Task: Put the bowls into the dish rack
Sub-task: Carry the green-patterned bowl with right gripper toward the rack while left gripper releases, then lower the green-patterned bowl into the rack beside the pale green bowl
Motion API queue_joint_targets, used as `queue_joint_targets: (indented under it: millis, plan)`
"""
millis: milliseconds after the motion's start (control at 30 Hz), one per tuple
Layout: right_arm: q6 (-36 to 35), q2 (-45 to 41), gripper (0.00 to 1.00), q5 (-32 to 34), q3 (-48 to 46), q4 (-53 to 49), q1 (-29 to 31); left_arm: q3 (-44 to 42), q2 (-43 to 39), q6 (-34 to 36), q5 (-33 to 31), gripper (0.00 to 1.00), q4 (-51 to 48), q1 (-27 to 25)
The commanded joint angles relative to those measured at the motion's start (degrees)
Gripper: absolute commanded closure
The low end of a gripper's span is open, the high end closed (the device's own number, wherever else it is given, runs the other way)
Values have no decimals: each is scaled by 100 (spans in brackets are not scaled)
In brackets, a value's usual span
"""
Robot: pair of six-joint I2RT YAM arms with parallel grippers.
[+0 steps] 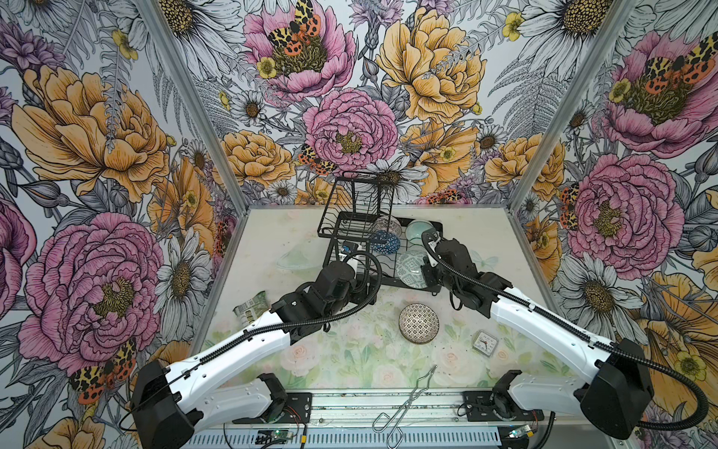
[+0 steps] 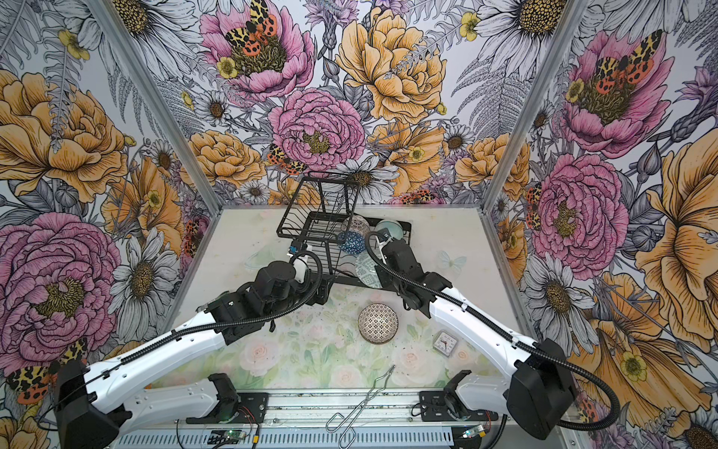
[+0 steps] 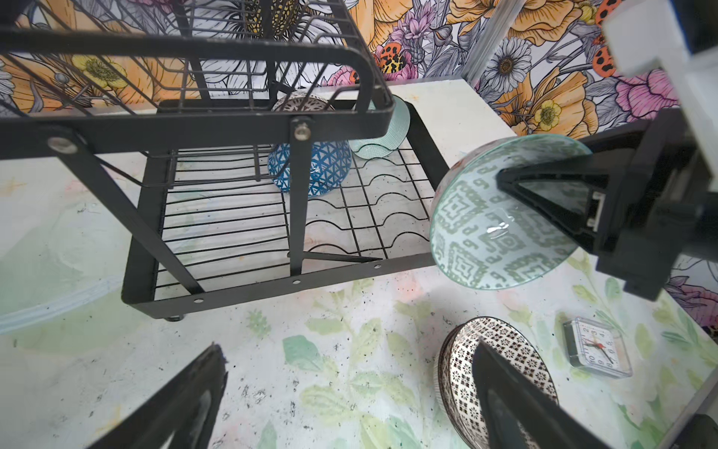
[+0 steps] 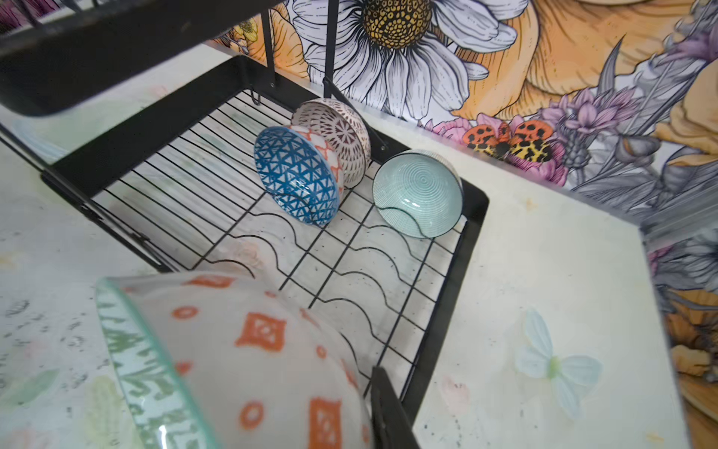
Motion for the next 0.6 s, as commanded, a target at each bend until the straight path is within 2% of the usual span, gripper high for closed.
queue_joint_targets:
  millis: [0, 200, 400, 567]
  plan:
    - [-1492, -9, 100, 716, -42, 1141, -195, -167, -111, 152, 147, 1, -209, 90]
    - [-2960, 135, 100, 1154, -728, 3295, -389, -228, -103, 187, 314, 1, -198, 219]
    - [-4186, 977, 100, 1433, -857, 4959, -542, -239, -70, 252, 397, 1, -192, 258]
    - [-5308, 1744, 100, 1235, -868, 6068, -640, -278, -65, 253, 456, 1, -187, 274]
